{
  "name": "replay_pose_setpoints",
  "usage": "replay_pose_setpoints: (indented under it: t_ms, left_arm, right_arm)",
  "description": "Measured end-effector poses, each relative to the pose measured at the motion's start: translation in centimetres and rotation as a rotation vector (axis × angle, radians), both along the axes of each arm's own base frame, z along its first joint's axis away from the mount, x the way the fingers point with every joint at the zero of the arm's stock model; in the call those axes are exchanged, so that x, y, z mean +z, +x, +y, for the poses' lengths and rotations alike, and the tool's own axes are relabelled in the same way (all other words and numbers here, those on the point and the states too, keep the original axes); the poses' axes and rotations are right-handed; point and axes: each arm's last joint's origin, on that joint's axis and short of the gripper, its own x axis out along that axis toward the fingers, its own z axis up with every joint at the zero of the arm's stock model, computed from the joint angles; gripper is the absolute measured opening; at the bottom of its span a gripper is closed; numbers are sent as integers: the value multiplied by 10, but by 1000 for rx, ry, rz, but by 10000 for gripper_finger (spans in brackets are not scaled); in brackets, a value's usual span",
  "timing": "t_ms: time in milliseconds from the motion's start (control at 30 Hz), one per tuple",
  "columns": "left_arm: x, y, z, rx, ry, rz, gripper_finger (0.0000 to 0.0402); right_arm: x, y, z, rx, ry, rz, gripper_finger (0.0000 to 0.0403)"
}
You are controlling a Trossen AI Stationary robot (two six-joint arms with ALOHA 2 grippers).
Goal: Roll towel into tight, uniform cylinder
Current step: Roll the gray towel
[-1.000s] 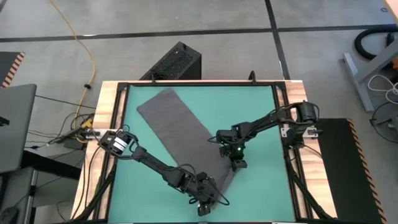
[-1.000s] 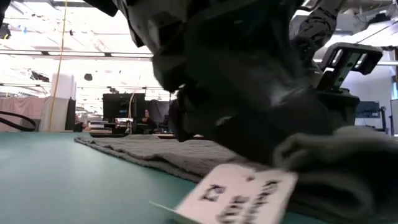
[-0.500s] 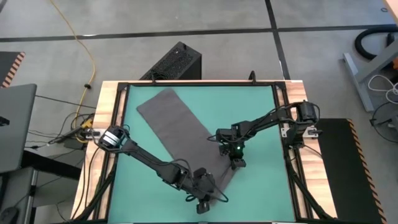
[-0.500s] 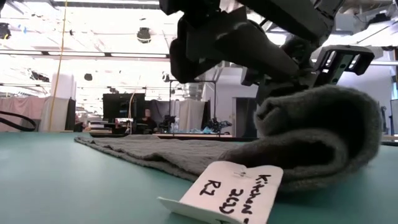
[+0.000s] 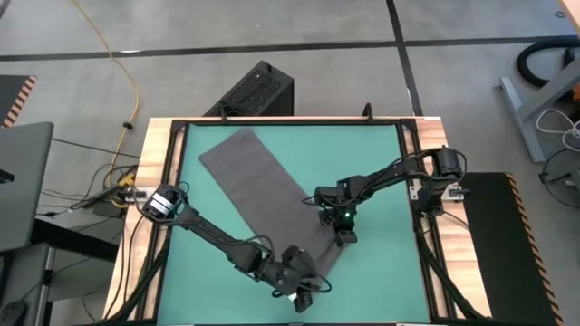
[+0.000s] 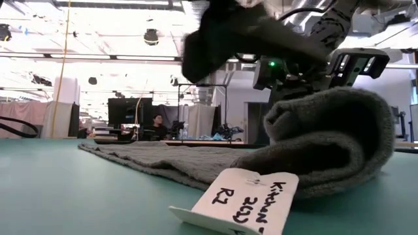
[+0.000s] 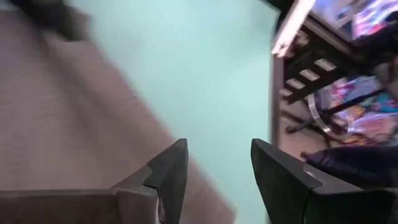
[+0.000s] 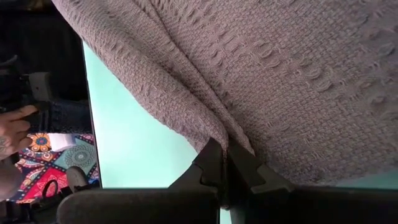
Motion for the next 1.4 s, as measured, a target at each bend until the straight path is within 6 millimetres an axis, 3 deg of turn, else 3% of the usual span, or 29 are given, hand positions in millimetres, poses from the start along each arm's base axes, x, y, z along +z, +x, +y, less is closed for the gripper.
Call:
replay_pose_setpoints:
  t_ms: [133,233,633,1067,1400]
  left_arm:
    - [-15,13,-13,-79,-28,-113,155]
    - [-29,19,-9,-114,-15,-45,139]
    - [-37,19,5,-145,7,97,88]
    - [-45,13,15,-153,61,223,77]
    - [-49,7,17,-191,125,297,77]
  right_arm:
    - [0,0,0,-12,1,7,24]
    - [0,0,-1,-15,0,8,24]
    - [0,1,-6,-43,3,14,24]
    - [0,0,-10,-80,10,47,25]
    - [2,-4,-10,-63,12,67,91]
